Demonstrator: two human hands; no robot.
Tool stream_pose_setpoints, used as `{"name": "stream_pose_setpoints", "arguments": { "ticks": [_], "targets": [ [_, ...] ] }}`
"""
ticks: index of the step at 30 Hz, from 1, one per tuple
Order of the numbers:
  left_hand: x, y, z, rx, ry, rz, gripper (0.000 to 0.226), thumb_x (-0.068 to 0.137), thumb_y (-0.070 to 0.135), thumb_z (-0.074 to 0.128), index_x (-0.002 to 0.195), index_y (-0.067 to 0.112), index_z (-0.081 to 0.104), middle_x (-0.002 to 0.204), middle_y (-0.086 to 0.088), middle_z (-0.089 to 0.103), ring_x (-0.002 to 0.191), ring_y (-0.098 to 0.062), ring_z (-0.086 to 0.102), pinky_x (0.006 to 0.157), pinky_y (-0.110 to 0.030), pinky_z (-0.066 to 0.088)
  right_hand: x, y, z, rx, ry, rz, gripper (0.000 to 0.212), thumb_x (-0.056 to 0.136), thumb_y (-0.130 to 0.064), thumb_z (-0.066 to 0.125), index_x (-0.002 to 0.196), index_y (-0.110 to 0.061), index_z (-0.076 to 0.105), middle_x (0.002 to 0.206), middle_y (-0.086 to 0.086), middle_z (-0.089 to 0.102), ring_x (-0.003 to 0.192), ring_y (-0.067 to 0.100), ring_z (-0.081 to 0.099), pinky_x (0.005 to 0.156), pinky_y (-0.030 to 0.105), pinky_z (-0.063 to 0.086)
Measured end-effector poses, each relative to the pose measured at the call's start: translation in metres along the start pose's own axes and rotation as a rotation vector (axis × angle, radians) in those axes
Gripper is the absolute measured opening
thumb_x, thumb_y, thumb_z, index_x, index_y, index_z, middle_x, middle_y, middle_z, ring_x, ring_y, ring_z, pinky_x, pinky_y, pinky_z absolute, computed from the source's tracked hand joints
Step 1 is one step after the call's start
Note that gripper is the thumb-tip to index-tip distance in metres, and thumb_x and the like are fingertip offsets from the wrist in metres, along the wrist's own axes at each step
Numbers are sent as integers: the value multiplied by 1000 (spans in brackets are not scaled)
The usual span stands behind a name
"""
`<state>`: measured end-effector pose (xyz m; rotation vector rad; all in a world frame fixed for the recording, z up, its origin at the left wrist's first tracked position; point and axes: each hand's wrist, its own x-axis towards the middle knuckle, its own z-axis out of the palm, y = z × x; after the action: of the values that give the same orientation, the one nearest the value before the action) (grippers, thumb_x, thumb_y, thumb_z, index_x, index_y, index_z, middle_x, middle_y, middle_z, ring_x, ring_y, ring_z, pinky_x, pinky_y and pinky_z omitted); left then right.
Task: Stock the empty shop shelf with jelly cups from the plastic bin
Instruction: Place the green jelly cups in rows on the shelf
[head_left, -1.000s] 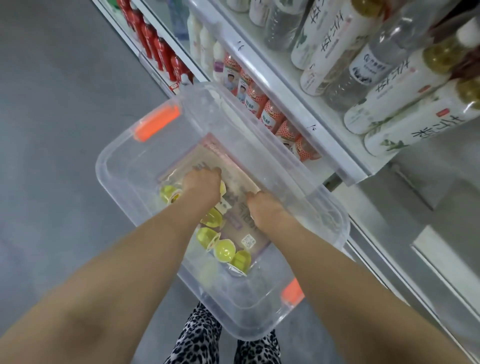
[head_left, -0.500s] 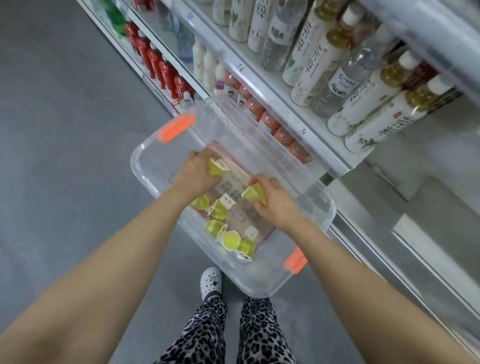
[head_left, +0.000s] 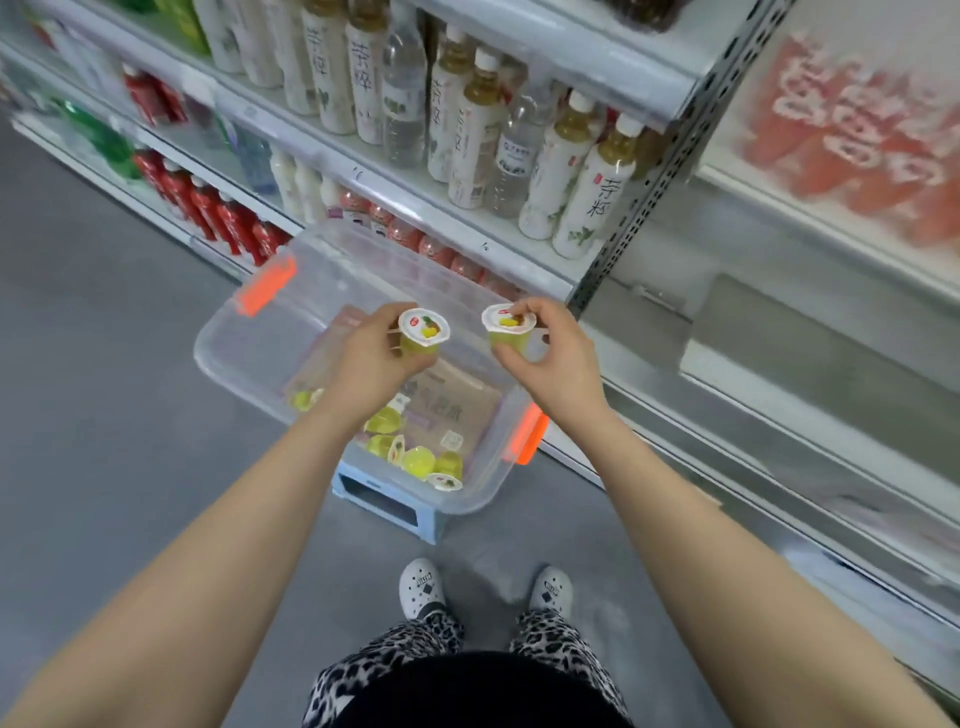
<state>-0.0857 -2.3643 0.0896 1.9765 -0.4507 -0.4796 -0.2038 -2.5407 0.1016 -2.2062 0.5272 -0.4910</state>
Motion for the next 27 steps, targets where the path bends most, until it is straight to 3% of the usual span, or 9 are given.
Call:
{"name": "stream_pose_setpoints", "arguments": {
  "ticks": [2, 5, 6, 12, 20, 27],
  "targets": [
    [-5, 17, 13, 15, -26, 29, 52, 76, 6, 79, 123, 12, 59, 101, 8, 63, 94, -14, 63, 71, 0, 44, -8, 3, -21, 14, 60, 4, 30, 77, -24, 75, 104, -25, 60, 104, -15, 62, 94, 6, 56, 85, 26, 45],
    [-8, 39, 39, 2, -80, 63, 47, 73, 11, 82, 115, 19, 61, 104, 3, 68, 93, -13, 66, 88, -28, 54, -22, 11, -56, -4, 141, 31, 32, 77, -26, 76, 105, -26, 60, 107, -13, 63, 97, 5, 55, 84, 22, 43],
    [-9, 48, 49, 7, -97, 77, 47, 72, 11, 82, 113, 20, 61, 103, 2, 68, 93, -13, 66, 89, -30, 53, -26, 15, -68, -15, 171, 35, 33, 77, -26, 77, 106, -26, 61, 107, -13, 63, 98, 6, 56, 85, 21, 42],
    [-24, 111, 120, 54, -211, 267, 46, 70, 14, 84, 108, 22, 61, 98, 10, 65, 92, -7, 60, 85, -19, 48, -61, 38, -149, -42, 342, 72, 32, 78, -30, 77, 105, -25, 61, 108, -13, 64, 92, 4, 57, 80, 15, 42],
    [-71, 190, 235, 92, -356, 394, 49, 67, 23, 87, 108, 25, 61, 103, 7, 69, 92, -13, 65, 86, -29, 53, -131, 88, -269, -66, 540, 164, 34, 77, -30, 77, 106, -25, 61, 107, -13, 65, 87, 6, 58, 78, 26, 49],
    [-127, 260, 350, 52, -489, 469, 49, 69, 23, 86, 111, 21, 62, 97, 13, 68, 87, -8, 64, 75, -12, 49, -200, 142, -382, -127, 672, 270, 34, 76, -31, 78, 107, -26, 63, 107, -16, 65, 85, 2, 57, 78, 25, 48]
  ]
}}
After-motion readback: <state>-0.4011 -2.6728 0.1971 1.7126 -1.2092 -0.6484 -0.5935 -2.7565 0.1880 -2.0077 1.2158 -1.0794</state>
